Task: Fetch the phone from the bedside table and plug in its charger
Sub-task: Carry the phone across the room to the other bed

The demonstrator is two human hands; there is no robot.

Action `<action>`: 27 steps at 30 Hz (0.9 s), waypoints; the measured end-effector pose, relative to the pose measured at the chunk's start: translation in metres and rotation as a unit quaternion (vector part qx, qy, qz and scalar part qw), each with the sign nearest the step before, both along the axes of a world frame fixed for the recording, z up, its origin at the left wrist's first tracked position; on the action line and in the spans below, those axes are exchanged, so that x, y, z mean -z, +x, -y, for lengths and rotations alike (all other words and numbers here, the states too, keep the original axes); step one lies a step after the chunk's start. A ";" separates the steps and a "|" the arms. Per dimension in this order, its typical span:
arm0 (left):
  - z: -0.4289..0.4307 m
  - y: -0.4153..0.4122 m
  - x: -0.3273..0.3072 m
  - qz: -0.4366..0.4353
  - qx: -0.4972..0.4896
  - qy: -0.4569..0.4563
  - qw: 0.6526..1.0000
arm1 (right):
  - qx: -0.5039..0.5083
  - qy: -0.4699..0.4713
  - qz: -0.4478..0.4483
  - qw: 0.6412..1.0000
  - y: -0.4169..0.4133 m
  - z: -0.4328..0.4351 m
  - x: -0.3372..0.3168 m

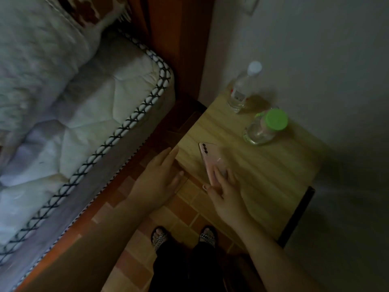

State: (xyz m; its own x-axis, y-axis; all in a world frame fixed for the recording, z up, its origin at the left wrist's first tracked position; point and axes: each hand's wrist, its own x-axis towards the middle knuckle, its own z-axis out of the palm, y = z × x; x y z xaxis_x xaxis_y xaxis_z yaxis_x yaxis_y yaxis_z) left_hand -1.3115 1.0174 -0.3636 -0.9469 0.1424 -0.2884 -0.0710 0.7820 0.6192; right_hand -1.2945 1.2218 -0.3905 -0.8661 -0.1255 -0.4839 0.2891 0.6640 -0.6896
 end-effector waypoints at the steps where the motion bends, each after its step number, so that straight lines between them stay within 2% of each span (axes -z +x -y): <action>1: 0.001 0.005 -0.020 -0.005 -0.005 0.000 1.000 | 0.001 -0.012 -0.001 1.000 0.002 0.001 -0.020; 5: 0.005 0.033 -0.100 -0.028 -0.046 -0.006 0.999 | -0.009 -0.075 0.007 0.997 0.012 0.005 -0.101; 13: 0.006 0.108 -0.232 -0.097 -0.169 -0.022 0.981 | -0.145 -0.127 -0.088 0.977 0.040 0.023 -0.231; 21: 0.029 0.211 -0.285 -0.119 -0.326 -0.057 0.936 | -0.316 -0.158 -0.093 0.931 0.084 0.086 -0.286; 27: 0.065 0.304 -0.307 -0.142 -0.450 -0.083 0.878 | -0.463 -0.177 -0.127 0.859 0.134 0.164 -0.314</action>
